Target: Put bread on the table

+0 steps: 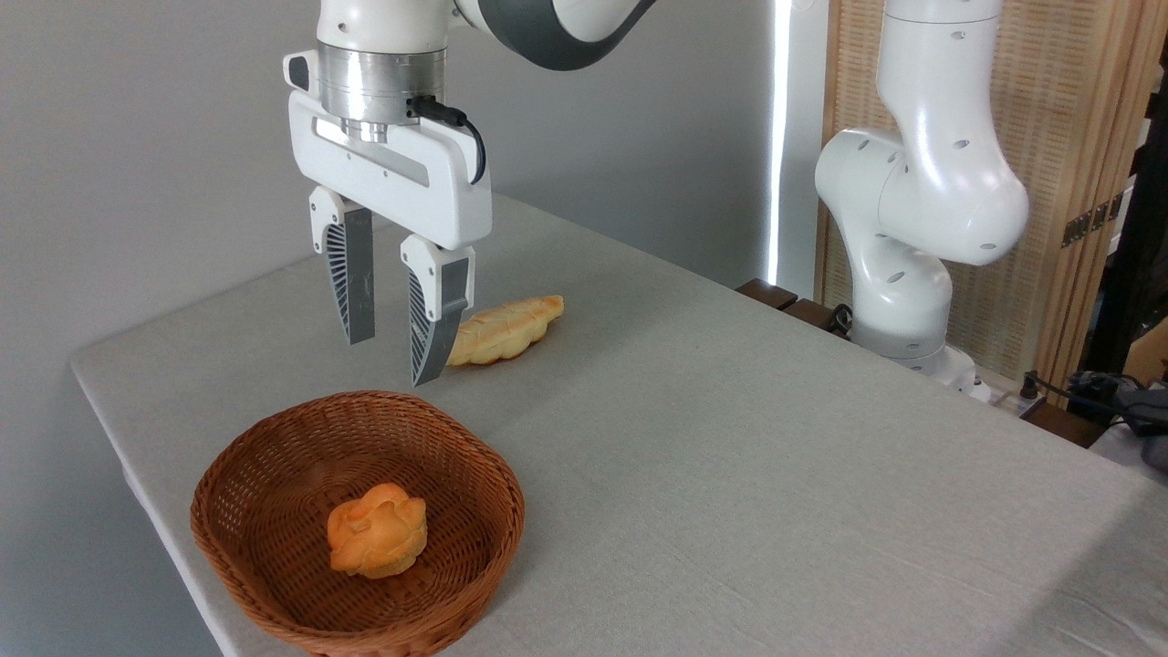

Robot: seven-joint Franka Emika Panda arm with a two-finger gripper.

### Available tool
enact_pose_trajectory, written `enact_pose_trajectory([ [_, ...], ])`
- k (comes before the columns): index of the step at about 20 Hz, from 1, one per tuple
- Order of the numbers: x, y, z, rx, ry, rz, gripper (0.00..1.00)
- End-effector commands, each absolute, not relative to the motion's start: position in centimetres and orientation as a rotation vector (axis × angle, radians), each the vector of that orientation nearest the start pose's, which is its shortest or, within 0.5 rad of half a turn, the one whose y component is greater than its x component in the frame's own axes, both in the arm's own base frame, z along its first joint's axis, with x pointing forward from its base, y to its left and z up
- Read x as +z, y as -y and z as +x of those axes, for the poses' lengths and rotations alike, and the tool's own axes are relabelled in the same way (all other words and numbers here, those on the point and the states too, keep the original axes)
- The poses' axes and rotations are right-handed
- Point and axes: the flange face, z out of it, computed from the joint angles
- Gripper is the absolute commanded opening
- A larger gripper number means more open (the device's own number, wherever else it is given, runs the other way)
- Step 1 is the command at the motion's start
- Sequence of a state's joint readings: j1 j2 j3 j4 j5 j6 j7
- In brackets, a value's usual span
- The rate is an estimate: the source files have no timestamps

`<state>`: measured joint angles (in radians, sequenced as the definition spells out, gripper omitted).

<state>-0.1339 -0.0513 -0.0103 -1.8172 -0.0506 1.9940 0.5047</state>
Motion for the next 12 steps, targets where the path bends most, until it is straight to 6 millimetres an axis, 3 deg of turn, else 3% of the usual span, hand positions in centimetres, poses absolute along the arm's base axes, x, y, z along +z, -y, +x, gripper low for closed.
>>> enact_pose_trajectory([
  [1,58.01,7.92,56.32,-0.394,-0.984,-2.974,1.0],
  [12,58.3,8.36,56.29,-0.401,-0.993,-2.971,1.0],
])
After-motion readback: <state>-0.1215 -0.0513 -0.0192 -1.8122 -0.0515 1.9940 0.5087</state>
